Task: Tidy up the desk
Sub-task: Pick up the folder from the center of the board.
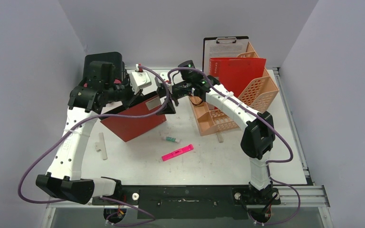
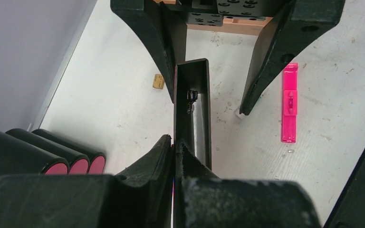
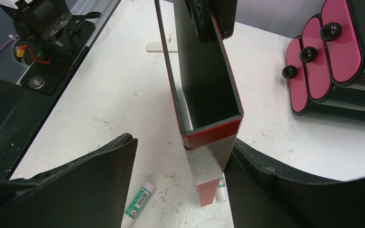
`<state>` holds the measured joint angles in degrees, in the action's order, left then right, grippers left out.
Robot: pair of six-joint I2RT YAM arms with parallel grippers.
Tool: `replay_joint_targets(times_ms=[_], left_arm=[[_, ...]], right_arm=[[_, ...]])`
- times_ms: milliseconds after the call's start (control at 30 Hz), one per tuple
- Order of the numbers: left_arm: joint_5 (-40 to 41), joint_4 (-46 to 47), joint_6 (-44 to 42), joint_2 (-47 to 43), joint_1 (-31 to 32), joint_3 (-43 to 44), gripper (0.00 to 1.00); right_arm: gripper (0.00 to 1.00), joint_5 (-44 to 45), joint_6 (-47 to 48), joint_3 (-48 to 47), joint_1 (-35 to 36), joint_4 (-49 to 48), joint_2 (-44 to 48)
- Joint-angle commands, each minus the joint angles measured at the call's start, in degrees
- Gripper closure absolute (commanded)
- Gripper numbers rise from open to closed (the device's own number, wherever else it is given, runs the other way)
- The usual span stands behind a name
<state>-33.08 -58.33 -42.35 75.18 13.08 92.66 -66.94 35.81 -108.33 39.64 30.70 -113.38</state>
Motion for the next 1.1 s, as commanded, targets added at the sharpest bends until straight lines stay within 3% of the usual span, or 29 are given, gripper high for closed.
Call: replay_joint_targets(times_ms=[0, 333, 600, 800, 900, 1067], left_arm=[[-1.17, 3.65, 2.25, -2.32, -1.18, 2.43, 1.00], [-4.97, 4.14, 4.29, -2.60, -3.68, 4.76, 1.00], [-6.74, 22.27, 18.65, -9.17, -10.27, 4.03, 1.00], [-5.74, 27.48, 28.26, -8.41, -12.74, 10.54, 1.00], [-4.52, 30.24, 33.61, -8.00, -15.06, 12.93, 1.00], [-1.35, 33.45, 40.49, -6.80, -16.34, 16.90, 1.00]], right_arm=[[0.33, -3.13, -0.05, -2.40, 0.01, -2.37, 0.44], [0.28, -3.17, -3.17, -2.30, -0.17, -4.55, -0.09], [0.25, -5.20, -12.49, -1.92, -0.39, -11.85, 0.78], [0.15, -4.68, -21.72, -2.78, -3.32, -19.37, 1.14], [0.09, -5.64, -37.73, 0.72, -6.96, -35.76, 2.02], [0.00, -2.73, -91.46, 10.72, -15.14, -95.88, 1.29]])
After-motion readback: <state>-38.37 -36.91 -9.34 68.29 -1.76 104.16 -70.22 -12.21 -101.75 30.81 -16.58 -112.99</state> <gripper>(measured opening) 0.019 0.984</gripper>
